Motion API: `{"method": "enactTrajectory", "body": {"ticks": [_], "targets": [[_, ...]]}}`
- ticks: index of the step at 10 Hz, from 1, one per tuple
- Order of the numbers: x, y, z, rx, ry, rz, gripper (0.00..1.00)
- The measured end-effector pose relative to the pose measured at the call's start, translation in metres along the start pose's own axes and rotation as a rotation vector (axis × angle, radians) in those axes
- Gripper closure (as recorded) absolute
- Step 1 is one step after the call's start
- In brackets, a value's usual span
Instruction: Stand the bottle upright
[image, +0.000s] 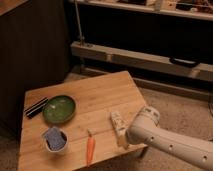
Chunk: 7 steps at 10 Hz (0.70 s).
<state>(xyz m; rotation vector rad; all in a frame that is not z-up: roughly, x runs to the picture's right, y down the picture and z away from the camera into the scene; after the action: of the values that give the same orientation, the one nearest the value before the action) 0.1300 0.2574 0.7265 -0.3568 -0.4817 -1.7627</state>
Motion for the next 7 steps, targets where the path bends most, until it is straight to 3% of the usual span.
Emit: {"method": "enactTrajectory", "body": {"ticks": [7], "targets": [[0.006,-0.009,0.031,-0.029,-0.009,-0.019,0.2]]}}
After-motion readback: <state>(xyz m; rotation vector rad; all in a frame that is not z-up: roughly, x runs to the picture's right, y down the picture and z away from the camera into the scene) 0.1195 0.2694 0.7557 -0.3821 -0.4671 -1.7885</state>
